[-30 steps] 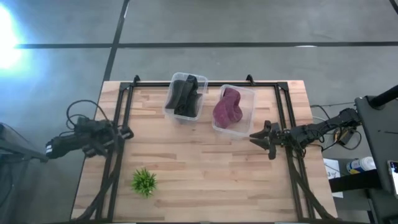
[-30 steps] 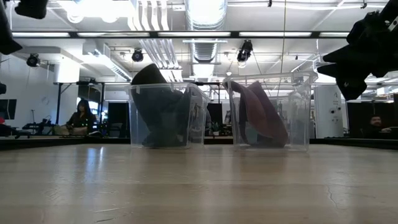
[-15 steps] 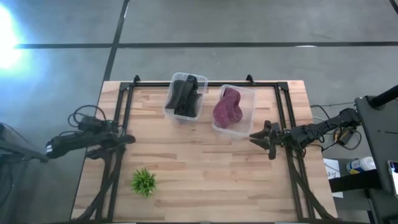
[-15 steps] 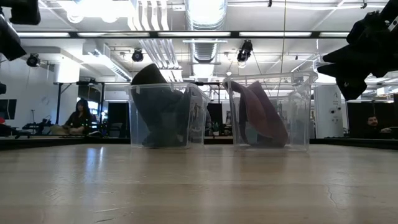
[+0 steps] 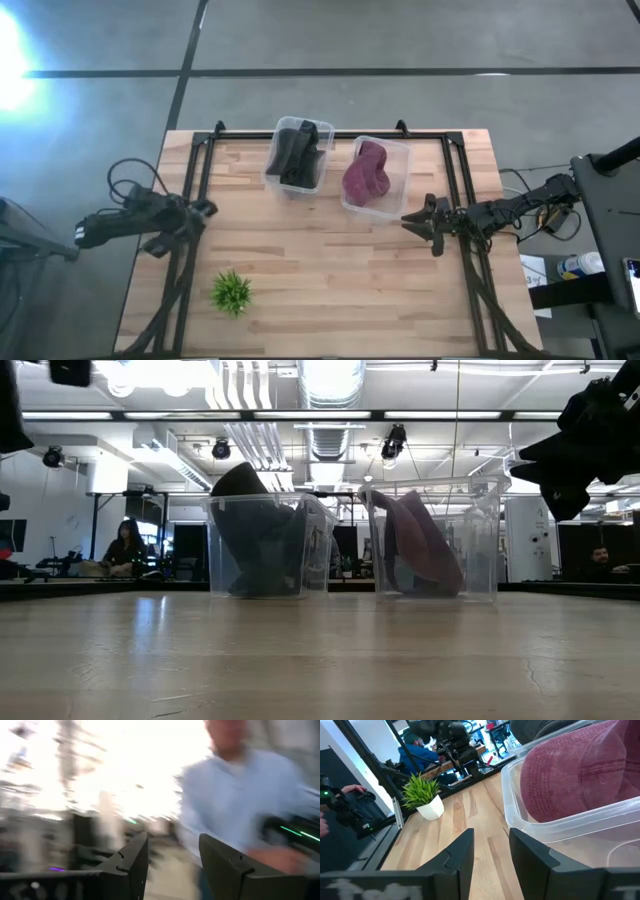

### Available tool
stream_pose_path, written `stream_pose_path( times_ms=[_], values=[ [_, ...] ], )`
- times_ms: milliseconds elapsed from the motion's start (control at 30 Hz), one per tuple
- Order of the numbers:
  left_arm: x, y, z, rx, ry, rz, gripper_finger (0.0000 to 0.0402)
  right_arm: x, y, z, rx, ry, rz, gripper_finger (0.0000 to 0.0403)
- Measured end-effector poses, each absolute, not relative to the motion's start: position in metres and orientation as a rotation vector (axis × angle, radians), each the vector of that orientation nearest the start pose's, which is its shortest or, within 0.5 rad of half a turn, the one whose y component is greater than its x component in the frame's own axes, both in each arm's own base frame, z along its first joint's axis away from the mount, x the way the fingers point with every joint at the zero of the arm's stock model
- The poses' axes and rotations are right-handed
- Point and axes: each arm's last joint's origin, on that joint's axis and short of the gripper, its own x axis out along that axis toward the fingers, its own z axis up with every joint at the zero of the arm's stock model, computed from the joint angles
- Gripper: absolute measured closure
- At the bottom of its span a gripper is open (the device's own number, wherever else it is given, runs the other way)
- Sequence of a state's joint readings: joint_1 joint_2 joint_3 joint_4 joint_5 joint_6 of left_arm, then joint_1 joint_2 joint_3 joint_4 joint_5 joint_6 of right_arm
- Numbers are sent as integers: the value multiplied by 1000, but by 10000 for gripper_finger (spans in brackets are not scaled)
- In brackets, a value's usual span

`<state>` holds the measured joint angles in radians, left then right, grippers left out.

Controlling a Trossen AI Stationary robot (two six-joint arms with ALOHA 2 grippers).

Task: Pick & Place hat
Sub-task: Return to Home Position

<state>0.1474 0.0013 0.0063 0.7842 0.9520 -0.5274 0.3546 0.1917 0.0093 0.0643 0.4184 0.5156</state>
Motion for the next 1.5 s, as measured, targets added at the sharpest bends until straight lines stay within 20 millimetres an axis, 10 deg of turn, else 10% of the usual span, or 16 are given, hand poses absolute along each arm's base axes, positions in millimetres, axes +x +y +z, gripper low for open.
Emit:
stream_pose_path(
  times_ms=[400,733,1500],
  values=[
    [81,1,216,-125,-513,-305,234,104,26,157,470,90,-90,277],
    [95,4,181,-75,-151,-187,234,104,26,157,470,91,-90,279],
    [97,-1,169,-80,-36,-108,234,104,26,157,470,90,-90,276]
  ],
)
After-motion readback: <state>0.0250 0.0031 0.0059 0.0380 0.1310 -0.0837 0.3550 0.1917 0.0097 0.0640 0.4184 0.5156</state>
